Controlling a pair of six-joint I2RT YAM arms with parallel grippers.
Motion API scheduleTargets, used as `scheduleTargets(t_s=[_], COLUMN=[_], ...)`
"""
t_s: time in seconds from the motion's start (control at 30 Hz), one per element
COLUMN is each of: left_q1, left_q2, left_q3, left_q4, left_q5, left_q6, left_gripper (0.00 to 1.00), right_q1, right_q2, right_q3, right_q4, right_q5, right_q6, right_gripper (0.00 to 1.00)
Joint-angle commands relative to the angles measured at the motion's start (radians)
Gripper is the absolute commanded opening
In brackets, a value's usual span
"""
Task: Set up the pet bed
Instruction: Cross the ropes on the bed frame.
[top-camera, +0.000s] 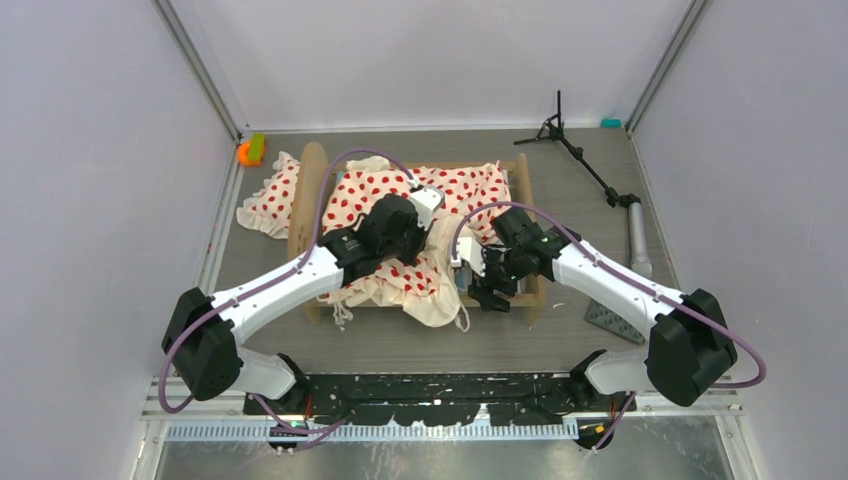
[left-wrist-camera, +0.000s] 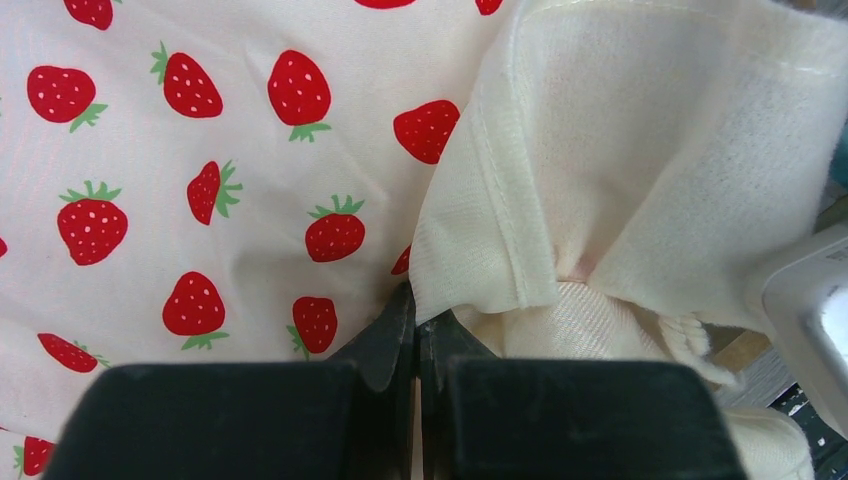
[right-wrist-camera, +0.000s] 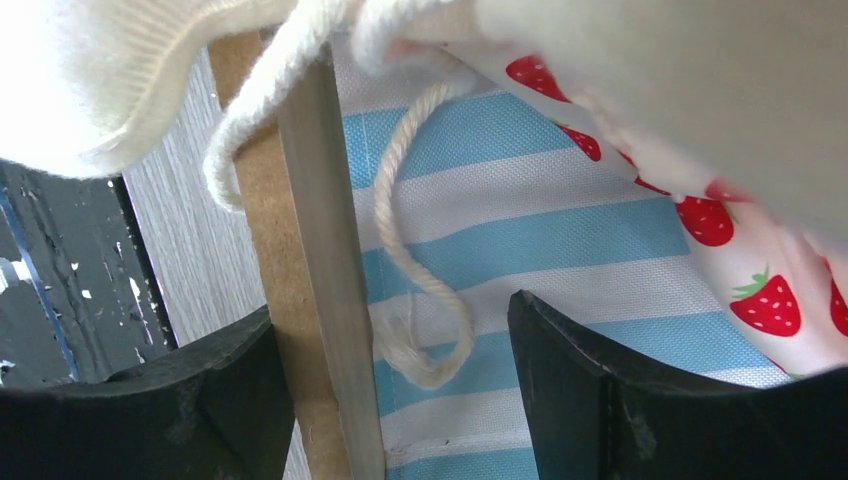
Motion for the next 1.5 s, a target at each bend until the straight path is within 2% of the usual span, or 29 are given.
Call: scheduleTargets(t_s=[0.0,0.2,0.4,0.7,0.87,1.13,1.33,1.47], left_q1=[0.010,0.011,0.011,0.012,0.013,0.013,0.013,0.012], left_q2=[-0.023,-0.019,-0.017,-0.013,-0.009,-0.034,-0.071,-0.084], left_q3=[-0.008,-0.012,-0.014,-0.019,-0.028,-0.066,-0.101,-0.120], left_q4=[0.025,0.030,0.034,0.043,0.045,0.048,0.052,0.054], left_q5=[-0.015,-0.019,-0.018,-0.010,-0.013,-0.012,-0.011,0.002], left_q6=[-0.009,-0.010,-0.015,-0.025,-0.025,-0.033,-0.049,-0.068], left_gripper=[0.00,0.00,0.00,0.00,0.00,0.00,0.00,0.00], right_q1=[0.003,0.050,0.077,0.106,0.137,0.176,0.214,0.219], right_q2=[0.016,-0.001,-0.073,-0.033,0.018,0.066,0.182,0.155], right_q3=[0.013,0.017,-0.008,-0.004,-0.021,-0.115,-0.059,-0.037], right_q4=[-0.100,-0.203,-0.212,-0.251,-0.236,0.040,-0.020,-0.013], right_q5=[-0.060,-0.181,-0.287,-0.310,-0.276,-0.034,-0.006,0.005], right_q6=[-0.017,-0.061,-0.084,-0.115,-0.087,0.161,0.137,0.137], right_gripper=[0.74,0.70,0.70,0.69,0.68,0.67,0.64,0.64])
